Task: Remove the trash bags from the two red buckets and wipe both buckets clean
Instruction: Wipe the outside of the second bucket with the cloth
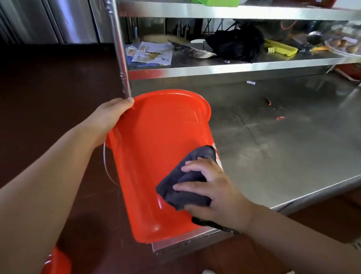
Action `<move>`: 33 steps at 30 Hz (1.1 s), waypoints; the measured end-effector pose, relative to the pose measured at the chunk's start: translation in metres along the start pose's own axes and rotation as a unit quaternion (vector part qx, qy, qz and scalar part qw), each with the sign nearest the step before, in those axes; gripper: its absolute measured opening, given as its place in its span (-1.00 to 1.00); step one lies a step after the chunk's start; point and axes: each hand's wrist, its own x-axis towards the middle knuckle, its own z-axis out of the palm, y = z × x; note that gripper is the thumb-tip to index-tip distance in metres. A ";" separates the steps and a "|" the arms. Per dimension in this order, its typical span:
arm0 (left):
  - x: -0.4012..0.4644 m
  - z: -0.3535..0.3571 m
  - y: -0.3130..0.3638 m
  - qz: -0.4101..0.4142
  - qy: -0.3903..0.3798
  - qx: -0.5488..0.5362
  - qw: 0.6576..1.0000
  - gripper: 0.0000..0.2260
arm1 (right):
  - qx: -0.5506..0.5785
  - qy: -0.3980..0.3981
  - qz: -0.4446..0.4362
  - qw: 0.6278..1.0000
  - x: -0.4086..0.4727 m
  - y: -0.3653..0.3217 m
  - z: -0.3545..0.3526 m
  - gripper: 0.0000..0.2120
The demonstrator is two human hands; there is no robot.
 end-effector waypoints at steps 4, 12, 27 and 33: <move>-0.006 0.005 -0.007 0.015 0.019 -0.039 0.999 -0.75 | 0.008 0.022 0.044 0.999 0.051 0.016 -0.008 -0.66; -0.021 0.028 -0.013 -0.002 0.059 -0.126 0.990 -0.79 | -0.048 0.017 0.056 0.997 0.142 0.048 -0.024 -0.66; -0.025 -0.001 -0.064 0.008 0.026 -0.065 0.997 -0.77 | 0.030 -0.063 -0.028 0.997 0.007 0.043 -0.036 -0.68; -0.009 0.026 -0.004 0.116 0.082 0.007 0.990 -0.82 | 0.036 -0.067 -0.011 0.997 0.002 0.034 -0.032 -0.67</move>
